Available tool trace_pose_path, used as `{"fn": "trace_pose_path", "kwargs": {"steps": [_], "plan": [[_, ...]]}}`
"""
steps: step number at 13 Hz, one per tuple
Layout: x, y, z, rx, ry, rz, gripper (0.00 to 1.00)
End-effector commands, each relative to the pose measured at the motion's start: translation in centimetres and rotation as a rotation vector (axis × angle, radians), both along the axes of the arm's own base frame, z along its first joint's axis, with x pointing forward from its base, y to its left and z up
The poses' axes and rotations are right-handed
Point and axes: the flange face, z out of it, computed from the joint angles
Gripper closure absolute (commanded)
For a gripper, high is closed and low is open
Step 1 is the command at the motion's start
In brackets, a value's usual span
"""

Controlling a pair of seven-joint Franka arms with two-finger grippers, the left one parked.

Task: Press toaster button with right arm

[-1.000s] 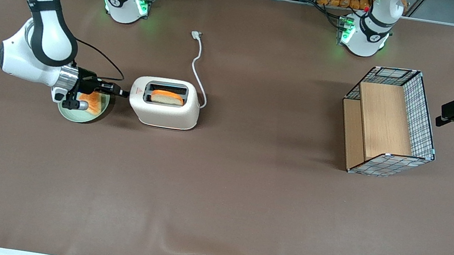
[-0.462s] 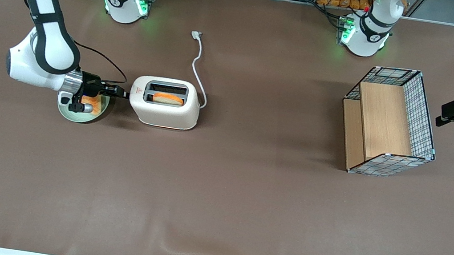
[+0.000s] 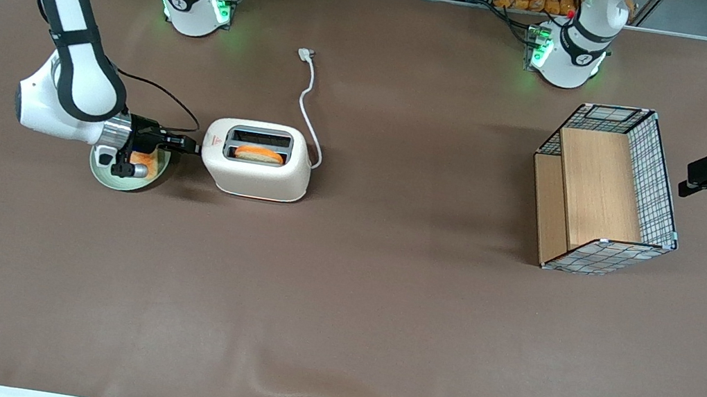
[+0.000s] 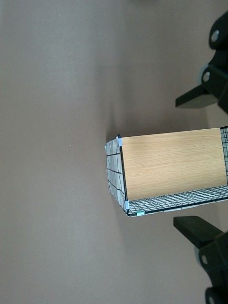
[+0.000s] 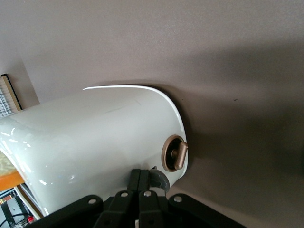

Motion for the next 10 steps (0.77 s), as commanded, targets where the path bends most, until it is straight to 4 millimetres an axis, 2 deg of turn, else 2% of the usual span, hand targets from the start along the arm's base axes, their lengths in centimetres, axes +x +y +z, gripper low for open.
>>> {"fn": "trace_pose_path", "kwargs": {"steps": [1, 3, 5, 7, 10], "plan": [[-0.8, 0.2, -3.2, 0.026, -0.001, 0.014, 1.0], [-0.7, 0.1, -3.5, 0.03, -0.005, 0.017, 1.0], [-0.3, 0.0, -2.9, 0.037, -0.007, 0.009, 1.0], [0.1, 0.1, -1.8, 0.04, -0.014, 0.001, 1.0], [1.4, 0.4, 1.5, 0.068, 0.018, -0.032, 1.0]]}}
